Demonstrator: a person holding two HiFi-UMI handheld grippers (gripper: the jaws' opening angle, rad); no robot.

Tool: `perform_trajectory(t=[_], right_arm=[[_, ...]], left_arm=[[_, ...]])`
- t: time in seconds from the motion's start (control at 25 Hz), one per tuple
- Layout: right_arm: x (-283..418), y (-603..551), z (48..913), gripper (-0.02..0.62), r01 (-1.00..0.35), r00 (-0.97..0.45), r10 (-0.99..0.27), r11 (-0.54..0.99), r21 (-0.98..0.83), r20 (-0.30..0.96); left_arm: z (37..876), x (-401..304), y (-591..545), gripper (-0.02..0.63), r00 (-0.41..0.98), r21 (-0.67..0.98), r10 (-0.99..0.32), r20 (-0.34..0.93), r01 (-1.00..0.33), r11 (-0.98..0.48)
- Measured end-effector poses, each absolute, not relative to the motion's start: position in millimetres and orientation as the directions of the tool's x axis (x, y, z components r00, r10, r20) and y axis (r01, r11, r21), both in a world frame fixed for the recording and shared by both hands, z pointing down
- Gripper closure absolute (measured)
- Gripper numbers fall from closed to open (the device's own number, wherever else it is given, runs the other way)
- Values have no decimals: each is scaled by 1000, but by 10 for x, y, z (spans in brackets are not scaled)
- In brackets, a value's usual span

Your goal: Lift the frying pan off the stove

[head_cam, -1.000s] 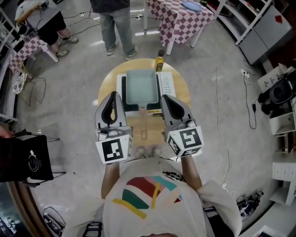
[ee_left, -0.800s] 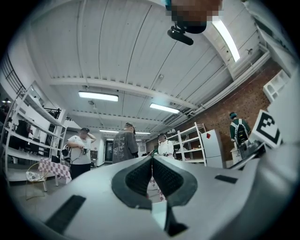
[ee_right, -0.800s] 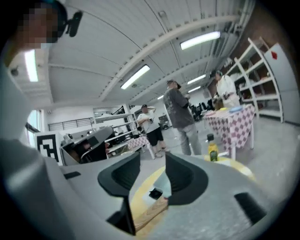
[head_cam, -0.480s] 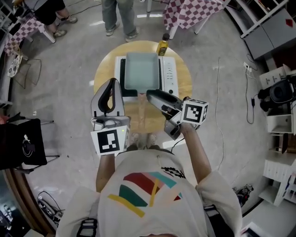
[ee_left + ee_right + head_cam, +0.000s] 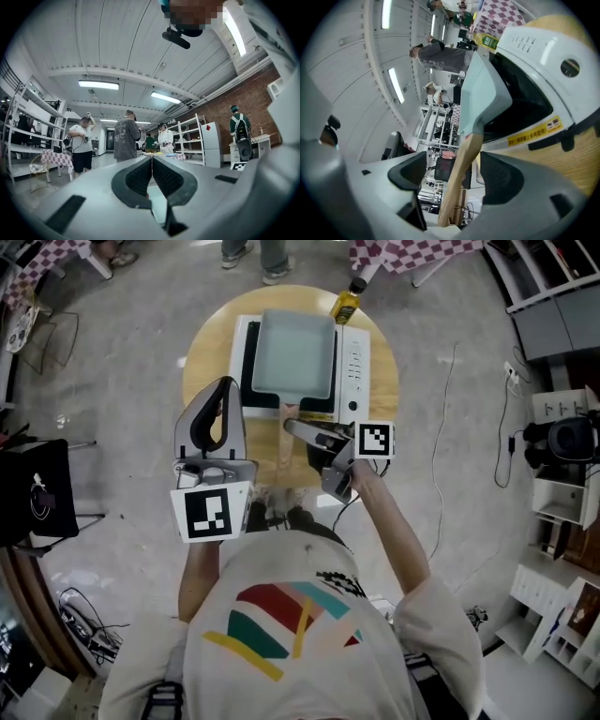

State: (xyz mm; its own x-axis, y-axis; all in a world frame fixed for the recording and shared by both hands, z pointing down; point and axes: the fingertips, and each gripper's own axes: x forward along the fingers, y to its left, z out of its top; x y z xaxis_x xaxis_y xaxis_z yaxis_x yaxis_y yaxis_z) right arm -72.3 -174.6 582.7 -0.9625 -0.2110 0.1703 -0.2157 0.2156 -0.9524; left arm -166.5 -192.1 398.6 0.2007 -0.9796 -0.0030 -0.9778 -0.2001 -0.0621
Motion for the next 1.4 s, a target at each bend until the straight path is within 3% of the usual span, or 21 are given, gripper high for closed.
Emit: perform_trajectory(t=[0.32, 0.64, 0.8, 0.96, 1.2, 1.4], right_arm=[[-1085, -1562, 6046, 282, -90, -993, -77, 78, -993, 84], [-1238, -1512, 6078, 289, 4, -1000, -20, -22, -1000, -4], [-1231, -1512, 6126, 392, 4, -1000, -26, -61, -998, -2], [-1248, -1497, 6080, 429, 40, -999, -17, -87, -995, -38], [-1273, -1492, 5982, 550, 92, -995, 11, -122, -988, -94], [-1279, -1489, 5957, 565, 98, -995, 16, -112, -989, -100]], left_arm=[[4244, -1809, -1921, 598, 154, -49, -987, 54, -986, -157], [4326, -1806, -1964, 600, 141, -25, -988, 56, -989, -143], [4404, -1798, -1946, 598, 153, -38, -984, 88, -987, -157], [4406, -1802, -1938, 600, 152, -38, -985, 87, -987, -155], [4468, -1790, -1929, 600, 151, -28, -983, 103, -988, -154], [4474, -1739, -1932, 598, 160, -18, -982, 100, -986, -163]])
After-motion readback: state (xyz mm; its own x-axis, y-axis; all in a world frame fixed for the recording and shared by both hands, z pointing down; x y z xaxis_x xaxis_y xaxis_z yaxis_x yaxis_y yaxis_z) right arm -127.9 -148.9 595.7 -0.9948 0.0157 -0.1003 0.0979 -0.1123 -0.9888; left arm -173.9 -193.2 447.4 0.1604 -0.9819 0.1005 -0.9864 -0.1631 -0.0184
